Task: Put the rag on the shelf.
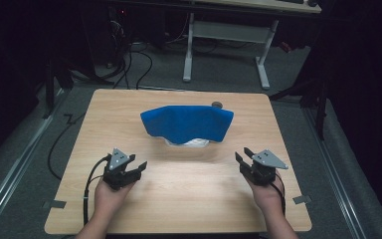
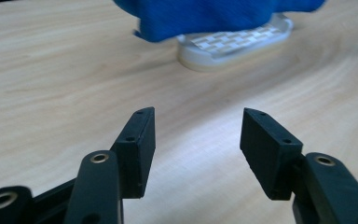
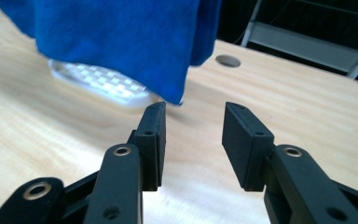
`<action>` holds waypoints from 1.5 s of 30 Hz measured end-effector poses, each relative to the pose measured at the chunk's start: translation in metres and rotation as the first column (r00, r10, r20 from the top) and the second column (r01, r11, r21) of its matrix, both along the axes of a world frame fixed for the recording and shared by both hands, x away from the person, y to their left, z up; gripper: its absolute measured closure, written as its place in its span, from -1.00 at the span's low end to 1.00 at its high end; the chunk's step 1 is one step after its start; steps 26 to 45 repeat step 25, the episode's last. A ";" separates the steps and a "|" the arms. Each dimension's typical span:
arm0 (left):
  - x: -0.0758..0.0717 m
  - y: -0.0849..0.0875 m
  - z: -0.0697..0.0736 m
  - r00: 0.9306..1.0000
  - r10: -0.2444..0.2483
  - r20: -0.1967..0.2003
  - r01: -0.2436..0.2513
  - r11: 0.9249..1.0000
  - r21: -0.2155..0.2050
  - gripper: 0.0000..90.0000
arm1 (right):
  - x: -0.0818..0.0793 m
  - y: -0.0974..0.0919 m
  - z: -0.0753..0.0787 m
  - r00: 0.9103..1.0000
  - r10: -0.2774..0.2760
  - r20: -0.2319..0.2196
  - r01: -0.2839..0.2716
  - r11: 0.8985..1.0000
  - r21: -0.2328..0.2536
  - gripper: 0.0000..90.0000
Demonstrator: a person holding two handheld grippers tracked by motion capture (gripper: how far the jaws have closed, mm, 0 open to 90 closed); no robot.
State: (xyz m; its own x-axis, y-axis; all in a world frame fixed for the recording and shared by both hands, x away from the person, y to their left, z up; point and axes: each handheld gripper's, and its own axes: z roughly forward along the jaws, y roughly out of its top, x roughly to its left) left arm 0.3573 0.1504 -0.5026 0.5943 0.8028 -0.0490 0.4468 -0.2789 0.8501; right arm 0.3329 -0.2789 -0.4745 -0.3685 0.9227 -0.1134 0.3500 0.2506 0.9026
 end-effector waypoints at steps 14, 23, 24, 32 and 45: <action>-0.049 -0.040 -0.024 0.987 -0.148 -0.055 0.153 0.984 0.089 -0.03 | -0.052 0.015 -0.036 0.989 0.091 -0.115 -0.094 0.995 -0.024 0.08; -0.039 -0.028 -0.026 0.987 -0.139 -0.084 0.144 0.988 0.052 -0.04 | -0.044 0.021 -0.042 0.987 0.083 -0.136 -0.089 0.995 -0.037 0.03; -0.038 -0.027 -0.027 0.987 -0.137 -0.089 0.141 0.989 0.050 -0.04 | -0.043 0.021 -0.042 0.987 0.080 -0.138 -0.086 0.996 -0.037 0.03; -0.037 -0.026 -0.027 0.987 -0.131 -0.091 0.136 0.990 0.042 -0.04 | -0.043 0.021 -0.043 0.987 0.078 -0.141 -0.084 0.996 -0.034 0.03; -0.037 -0.026 -0.027 0.987 -0.131 -0.091 0.136 0.990 0.042 -0.04 | -0.043 0.021 -0.043 0.987 0.078 -0.141 -0.084 0.996 -0.034 0.03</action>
